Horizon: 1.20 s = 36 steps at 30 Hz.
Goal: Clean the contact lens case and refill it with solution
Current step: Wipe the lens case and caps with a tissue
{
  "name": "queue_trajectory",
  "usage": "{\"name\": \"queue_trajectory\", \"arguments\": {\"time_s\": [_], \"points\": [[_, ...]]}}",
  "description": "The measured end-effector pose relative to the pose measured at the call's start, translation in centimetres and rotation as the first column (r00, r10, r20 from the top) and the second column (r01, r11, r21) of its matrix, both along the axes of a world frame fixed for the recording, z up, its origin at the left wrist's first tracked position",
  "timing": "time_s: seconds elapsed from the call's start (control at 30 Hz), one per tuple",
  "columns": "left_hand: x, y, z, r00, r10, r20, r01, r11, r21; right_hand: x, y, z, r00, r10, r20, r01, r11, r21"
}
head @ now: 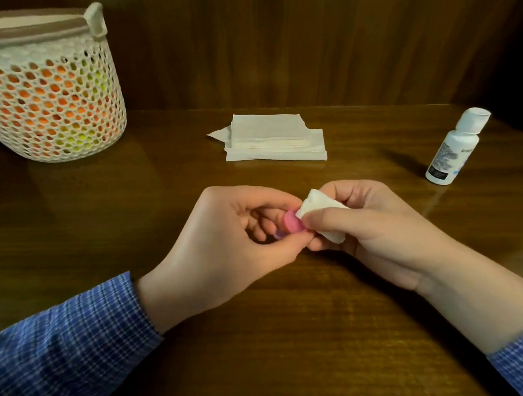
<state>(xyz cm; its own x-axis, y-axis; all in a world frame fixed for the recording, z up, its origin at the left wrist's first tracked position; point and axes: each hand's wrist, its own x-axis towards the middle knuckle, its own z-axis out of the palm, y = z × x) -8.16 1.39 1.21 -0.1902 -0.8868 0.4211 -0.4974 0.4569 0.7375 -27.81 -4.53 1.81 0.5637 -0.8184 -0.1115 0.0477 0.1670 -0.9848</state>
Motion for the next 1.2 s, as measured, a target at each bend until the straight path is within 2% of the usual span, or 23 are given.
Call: {"name": "queue_trajectory", "arguments": {"time_s": [0.13, 0.2, 0.27, 0.37, 0.47, 0.6, 0.73, 0.83, 0.93, 1.0, 1.1, 1.2], "points": [[0.6, -0.2, -0.2, 0.98, -0.051, -0.191, 0.082, 0.985, 0.155, 0.0, 0.3, 0.5, 0.999, 0.015, 0.029, -0.017, 0.998, 0.062], [0.7, -0.3, -0.3, 0.954, -0.054, -0.294, 0.117, 0.973, 0.201, -0.1, 0.4, 0.7, 1.0, -0.011, 0.003, 0.011, 1.0, 0.016], [0.7, -0.4, -0.3, 0.927, -0.081, -0.365, 0.175, 0.957, 0.231, -0.1, 0.6, 0.9, 0.994, -0.088, -0.066, 0.079, 0.987, -0.14], [0.8, -0.6, -0.5, 0.904, -0.054, -0.424, 0.182, 0.946, 0.268, 0.0, 1.1, 1.0, 0.95, -0.26, -0.175, 0.152, 0.87, -0.469], [0.8, -0.8, -0.5, 0.894, -0.037, -0.447, 0.19, 0.934, 0.303, 0.1, 1.5, 1.1, 0.916, -0.343, -0.208, 0.157, 0.783, -0.602], [0.8, -0.8, -0.5, 0.905, -0.039, -0.424, 0.176, 0.941, 0.29, 0.3, 1.6, 1.1, 0.937, -0.288, -0.197, 0.132, 0.816, -0.563], [0.8, -0.7, -0.4, 0.938, -0.027, -0.345, 0.123, 0.958, 0.259, 0.4, 1.3, 1.1, 0.973, -0.148, -0.179, 0.082, 0.94, -0.33], [0.8, -0.7, -0.6, 0.963, -0.059, -0.263, 0.115, 0.973, 0.199, 0.6, 1.2, 1.0, 0.975, -0.137, -0.175, 0.091, 0.965, -0.246], [0.7, -0.7, -0.9, 0.974, -0.062, -0.217, 0.103, 0.978, 0.182, 0.8, 1.5, 0.8, 0.959, -0.208, -0.194, 0.13, 0.927, -0.352], [0.8, -0.8, -0.7, 0.965, -0.068, -0.253, 0.13, 0.963, 0.237, 0.7, 1.5, 0.7, 0.943, -0.264, -0.205, 0.152, 0.885, -0.439], [1.3, -1.2, -0.3, 0.922, -0.106, -0.371, 0.261, 0.88, 0.397, 0.5, 1.6, 0.8, 0.939, -0.282, -0.197, 0.14, 0.838, -0.528], [1.7, -1.8, -0.3, 0.846, -0.153, -0.511, 0.428, 0.767, 0.479, 0.3, 1.4, 1.0, 0.967, -0.214, -0.141, 0.112, 0.846, -0.522]]}}
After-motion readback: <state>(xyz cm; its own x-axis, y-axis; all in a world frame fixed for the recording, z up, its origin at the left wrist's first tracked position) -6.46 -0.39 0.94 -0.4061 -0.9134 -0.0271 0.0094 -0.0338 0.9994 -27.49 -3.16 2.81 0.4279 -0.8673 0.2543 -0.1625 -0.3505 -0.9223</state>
